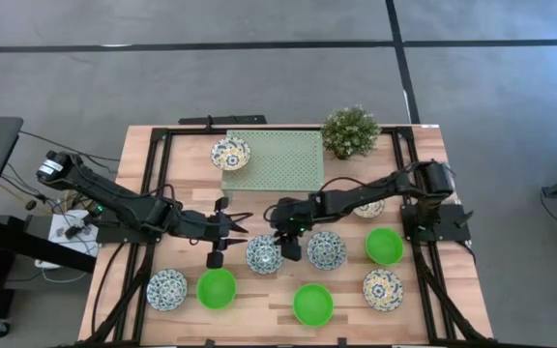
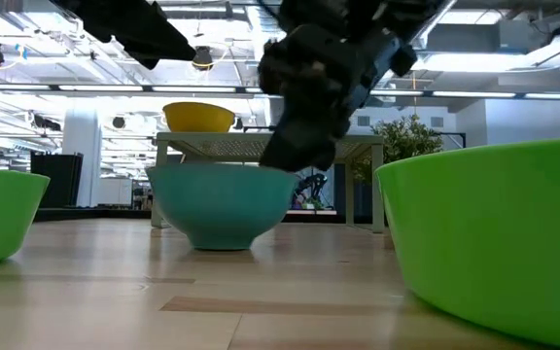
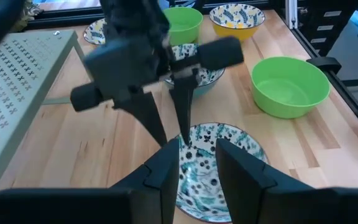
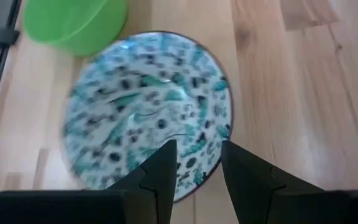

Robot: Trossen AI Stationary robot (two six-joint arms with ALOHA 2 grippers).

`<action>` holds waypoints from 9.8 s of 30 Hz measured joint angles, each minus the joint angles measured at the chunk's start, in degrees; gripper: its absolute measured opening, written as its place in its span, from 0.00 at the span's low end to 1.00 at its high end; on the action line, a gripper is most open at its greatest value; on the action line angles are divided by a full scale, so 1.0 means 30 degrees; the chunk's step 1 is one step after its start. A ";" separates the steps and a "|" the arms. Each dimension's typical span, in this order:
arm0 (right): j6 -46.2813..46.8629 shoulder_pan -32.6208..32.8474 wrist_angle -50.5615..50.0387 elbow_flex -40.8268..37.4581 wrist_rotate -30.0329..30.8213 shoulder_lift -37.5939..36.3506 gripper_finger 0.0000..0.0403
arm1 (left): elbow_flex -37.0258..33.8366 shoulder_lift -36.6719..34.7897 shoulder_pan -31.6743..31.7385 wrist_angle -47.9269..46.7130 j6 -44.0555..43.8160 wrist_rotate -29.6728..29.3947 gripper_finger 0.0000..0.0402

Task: Pick & Place Mini bowls
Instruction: Put the middle blue and white bowl on the shelf, then put the left green bowl on the shelf

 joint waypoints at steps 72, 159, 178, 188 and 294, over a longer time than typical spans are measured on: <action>-0.5130 -1.1581 -1.8281 0.9596 0.2261 -0.4064 0.01 | -0.0015 0.0007 0.0007 0.0867 0.0007 -0.0008 0.26; -0.5822 -0.0155 -1.4074 0.2184 0.1893 -1.1519 0.32 | 0.0010 0.0007 -0.1495 0.1478 -0.2027 -0.0707 0.26; -0.6126 0.2330 -0.0738 -0.7854 0.1747 -1.3171 0.32 | 0.4459 0.2179 -0.1676 -0.5152 -0.6216 0.2653 0.26; -0.6126 0.1664 -0.0738 -0.7854 0.1743 -1.3171 0.32 | 0.6062 0.5048 -0.2740 -0.8305 -1.4583 0.8437 0.26; -1.0308 0.1606 -0.0658 -0.7227 0.1933 -1.3156 0.32 | 1.1526 0.5654 0.5156 -1.3559 0.3961 0.2054 0.02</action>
